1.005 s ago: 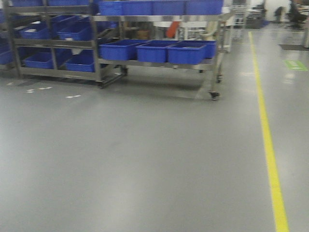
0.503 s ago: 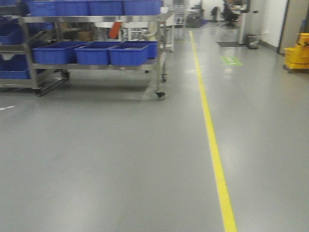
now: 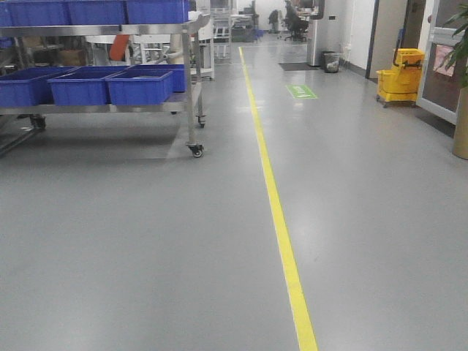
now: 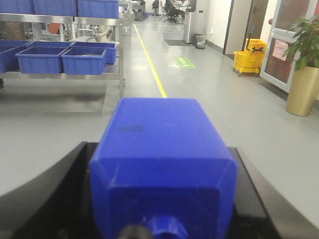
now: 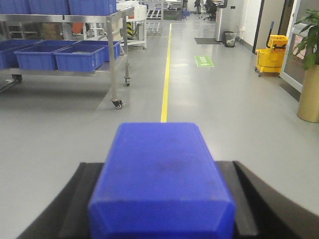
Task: Pick and sort blue part to right shelf
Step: 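Drive the base along the yellow floor line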
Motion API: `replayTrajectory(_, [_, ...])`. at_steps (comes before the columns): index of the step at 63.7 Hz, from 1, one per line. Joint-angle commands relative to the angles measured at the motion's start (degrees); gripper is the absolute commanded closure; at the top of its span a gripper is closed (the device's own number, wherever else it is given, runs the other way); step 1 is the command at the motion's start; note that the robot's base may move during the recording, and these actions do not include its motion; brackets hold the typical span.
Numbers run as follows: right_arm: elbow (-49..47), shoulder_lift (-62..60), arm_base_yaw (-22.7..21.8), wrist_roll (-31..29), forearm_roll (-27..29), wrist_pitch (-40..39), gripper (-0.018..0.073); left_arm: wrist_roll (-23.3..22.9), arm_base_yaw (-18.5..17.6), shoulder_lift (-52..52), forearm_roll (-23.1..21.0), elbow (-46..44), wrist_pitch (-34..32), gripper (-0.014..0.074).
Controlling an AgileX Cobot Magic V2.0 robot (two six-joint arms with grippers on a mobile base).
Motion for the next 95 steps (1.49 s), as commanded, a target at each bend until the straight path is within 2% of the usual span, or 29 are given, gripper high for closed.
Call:
replayTrajectory(1, [-1.71,0.41,-0.26,-0.33,-0.73,-5.34,0.0157,-0.30,0.15,0.64,-1.23,-1.60,-4.31,0.0265])
replayTrajectory(95, [-1.71,0.41,-0.26,-0.33,-0.73,-5.34,0.0157,-0.30,0.15,0.64,-1.23,-1.60,-4.31,0.0265])
